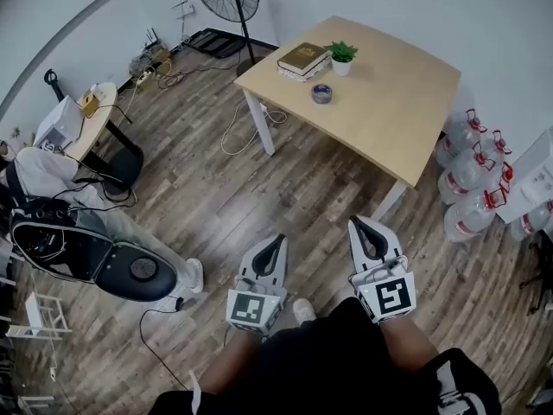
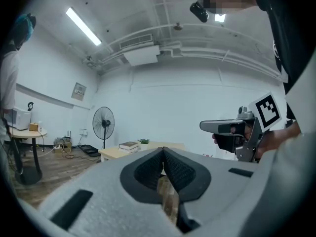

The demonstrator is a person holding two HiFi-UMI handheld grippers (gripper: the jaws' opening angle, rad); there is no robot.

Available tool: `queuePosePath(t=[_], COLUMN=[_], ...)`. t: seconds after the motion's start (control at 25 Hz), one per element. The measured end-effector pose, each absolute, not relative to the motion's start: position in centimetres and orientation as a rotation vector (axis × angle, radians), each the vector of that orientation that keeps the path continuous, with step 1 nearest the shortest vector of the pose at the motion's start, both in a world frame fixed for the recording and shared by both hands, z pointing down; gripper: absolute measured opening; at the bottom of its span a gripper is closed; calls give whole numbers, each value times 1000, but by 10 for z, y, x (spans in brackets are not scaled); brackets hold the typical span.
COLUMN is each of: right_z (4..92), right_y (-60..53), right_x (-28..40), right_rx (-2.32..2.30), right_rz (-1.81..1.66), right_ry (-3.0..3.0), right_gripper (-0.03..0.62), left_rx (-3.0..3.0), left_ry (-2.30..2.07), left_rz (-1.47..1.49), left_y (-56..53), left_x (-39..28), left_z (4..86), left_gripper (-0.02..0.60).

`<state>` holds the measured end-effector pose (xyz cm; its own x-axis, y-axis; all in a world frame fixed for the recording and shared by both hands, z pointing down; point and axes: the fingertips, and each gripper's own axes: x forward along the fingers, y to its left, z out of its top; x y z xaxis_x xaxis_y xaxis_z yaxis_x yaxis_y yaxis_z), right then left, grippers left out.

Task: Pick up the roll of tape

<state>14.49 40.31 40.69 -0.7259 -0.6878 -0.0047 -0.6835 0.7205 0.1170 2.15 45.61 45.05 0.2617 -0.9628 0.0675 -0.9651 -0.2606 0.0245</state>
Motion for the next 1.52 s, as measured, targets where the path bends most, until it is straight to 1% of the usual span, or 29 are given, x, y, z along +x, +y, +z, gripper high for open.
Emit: queuePosePath(t=[0.32,0.56,0.96,1.16,1.52], right_z=[417,423,421,422,423], right_y=[380,335,219,164,76], right_x=[132,126,94,91,96], right_rx=[1156,1159,1163,1156,1153], right_rz=[-151,-138,-117,-99,-37], right_ry=[-2846,-2834,-2843,-2823,-2823], right_gripper=[-6,-6,-6,-6,-6], left_rx=[2426,2442,2426,2383,2384], left_ry=[-1860,-1856,-1879,-1904,-1898], left_rz=[58,96,123,121,159], left_y=[438,399,292,240,154], left_x=[-2,-11,-37,-49,-45], left_z=[463,467,461,457,455], left_gripper=[0,0,0,0,0])
